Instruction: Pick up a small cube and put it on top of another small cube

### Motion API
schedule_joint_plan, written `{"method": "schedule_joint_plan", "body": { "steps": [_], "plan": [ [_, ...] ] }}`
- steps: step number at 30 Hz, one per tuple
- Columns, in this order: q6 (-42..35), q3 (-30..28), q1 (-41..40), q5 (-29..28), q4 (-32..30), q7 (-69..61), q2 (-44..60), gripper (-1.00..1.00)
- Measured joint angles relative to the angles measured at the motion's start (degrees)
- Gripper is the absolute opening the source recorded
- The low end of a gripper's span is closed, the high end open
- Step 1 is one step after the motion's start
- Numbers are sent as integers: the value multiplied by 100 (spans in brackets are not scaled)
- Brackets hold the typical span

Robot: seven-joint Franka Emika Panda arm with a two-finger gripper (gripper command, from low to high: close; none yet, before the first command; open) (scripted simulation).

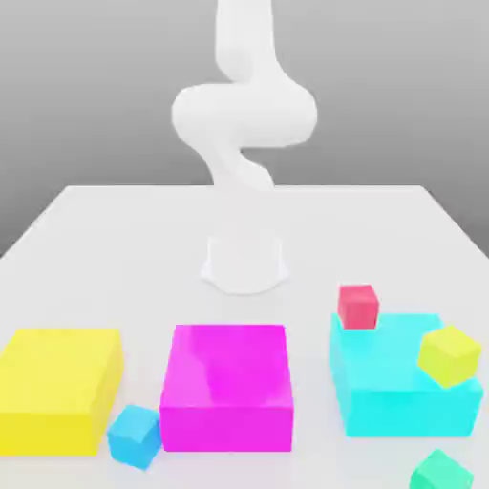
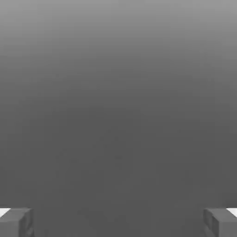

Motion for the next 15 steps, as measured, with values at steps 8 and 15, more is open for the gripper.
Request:
{"method": "schedule_joint_plan", "body": {
  "steps": [8, 15],
  "plan": [
    [421, 405, 163, -254, 139, -153, 1695, 0],
    [780, 714, 347, -520, 258, -250, 3150, 0]
  ]
}}
